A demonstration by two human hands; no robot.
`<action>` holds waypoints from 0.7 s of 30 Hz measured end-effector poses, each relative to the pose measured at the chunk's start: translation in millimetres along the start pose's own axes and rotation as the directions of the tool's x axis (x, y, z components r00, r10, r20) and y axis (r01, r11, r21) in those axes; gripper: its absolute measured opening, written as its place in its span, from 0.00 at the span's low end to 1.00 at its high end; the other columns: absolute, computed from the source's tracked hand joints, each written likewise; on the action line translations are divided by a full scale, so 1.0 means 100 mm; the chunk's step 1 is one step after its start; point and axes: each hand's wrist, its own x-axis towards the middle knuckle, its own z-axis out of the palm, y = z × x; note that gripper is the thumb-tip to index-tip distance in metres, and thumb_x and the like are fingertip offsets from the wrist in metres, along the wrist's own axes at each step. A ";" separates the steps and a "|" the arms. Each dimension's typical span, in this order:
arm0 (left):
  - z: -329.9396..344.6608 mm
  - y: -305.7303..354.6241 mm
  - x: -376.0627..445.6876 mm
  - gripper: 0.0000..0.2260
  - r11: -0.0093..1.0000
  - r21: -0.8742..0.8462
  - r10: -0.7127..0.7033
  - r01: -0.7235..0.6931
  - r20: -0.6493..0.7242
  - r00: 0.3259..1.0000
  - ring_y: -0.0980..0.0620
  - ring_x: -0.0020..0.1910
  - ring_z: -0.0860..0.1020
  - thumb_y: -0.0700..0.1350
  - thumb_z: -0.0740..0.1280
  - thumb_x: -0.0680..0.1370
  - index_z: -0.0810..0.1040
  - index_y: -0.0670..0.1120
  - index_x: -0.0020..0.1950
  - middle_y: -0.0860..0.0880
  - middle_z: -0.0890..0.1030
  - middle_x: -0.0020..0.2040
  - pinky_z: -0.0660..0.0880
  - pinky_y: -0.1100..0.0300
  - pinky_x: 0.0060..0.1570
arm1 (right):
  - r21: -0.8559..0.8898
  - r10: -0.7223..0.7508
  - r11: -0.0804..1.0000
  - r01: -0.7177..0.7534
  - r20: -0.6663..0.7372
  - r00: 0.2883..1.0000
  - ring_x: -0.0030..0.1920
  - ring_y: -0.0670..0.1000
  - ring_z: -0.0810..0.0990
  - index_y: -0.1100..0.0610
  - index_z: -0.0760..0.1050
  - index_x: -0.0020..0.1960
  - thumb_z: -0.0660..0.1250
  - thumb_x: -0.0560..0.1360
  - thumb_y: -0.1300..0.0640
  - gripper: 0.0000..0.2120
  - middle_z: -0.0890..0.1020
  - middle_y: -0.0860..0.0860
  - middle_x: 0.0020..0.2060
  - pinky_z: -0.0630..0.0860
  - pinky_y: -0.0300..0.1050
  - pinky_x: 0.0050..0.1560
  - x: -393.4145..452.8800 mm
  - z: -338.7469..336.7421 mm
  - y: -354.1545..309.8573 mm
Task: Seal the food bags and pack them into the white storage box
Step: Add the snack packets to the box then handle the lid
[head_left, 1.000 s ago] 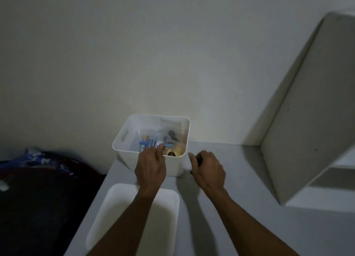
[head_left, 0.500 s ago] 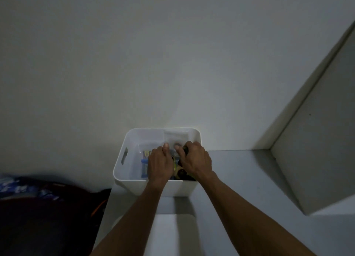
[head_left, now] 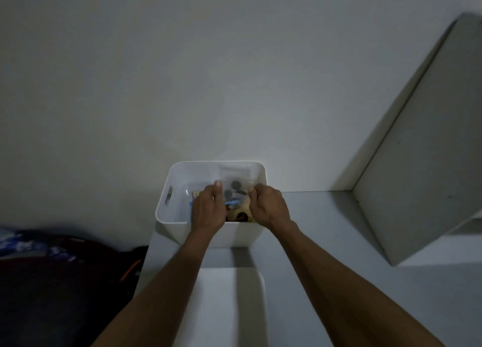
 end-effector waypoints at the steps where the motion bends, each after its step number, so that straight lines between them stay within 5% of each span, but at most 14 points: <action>1: -0.06 0.02 -0.08 0.24 1.000 -0.001 -0.001 0.001 -0.026 1.000 0.39 0.55 0.77 0.56 0.47 0.84 0.78 0.43 0.49 0.39 0.82 0.52 0.70 0.51 0.57 | 0.011 -0.015 1.000 0.015 -0.006 1.000 0.46 0.59 0.80 0.58 0.76 0.48 0.54 0.83 0.49 0.17 0.82 0.59 0.46 0.71 0.45 0.41 -0.08 -0.05 0.00; 12: -0.55 -0.26 -1.58 0.13 0.997 -0.068 0.024 -0.037 -0.182 0.983 0.45 0.54 0.77 0.49 0.57 0.83 0.78 0.43 0.54 0.43 0.81 0.53 0.67 0.61 0.53 | 0.176 0.012 0.984 0.013 -0.144 0.990 0.65 0.57 0.73 0.56 0.70 0.70 0.58 0.82 0.49 0.20 0.75 0.57 0.65 0.71 0.51 0.63 -1.39 -0.01 0.29; 17: -0.61 -1.06 -2.18 0.21 1.000 -0.006 -0.027 0.026 -0.153 0.988 0.42 0.50 0.79 0.54 0.53 0.82 0.79 0.40 0.53 0.43 0.81 0.49 0.76 0.49 0.53 | 0.182 0.159 0.972 -0.150 -0.034 0.987 0.71 0.56 0.68 0.55 0.66 0.74 0.59 0.82 0.48 0.23 0.70 0.56 0.71 0.66 0.52 0.69 -2.08 0.34 0.57; 21: -0.59 -1.66 -2.45 0.29 0.979 0.124 -0.160 0.163 -0.037 0.986 0.45 0.59 0.76 0.63 0.48 0.80 0.76 0.43 0.63 0.44 0.79 0.59 0.73 0.48 0.61 | 0.156 0.275 0.947 -0.281 0.056 0.960 0.72 0.57 0.67 0.55 0.63 0.75 0.57 0.82 0.45 0.25 0.69 0.56 0.73 0.66 0.53 0.70 -2.44 0.67 0.75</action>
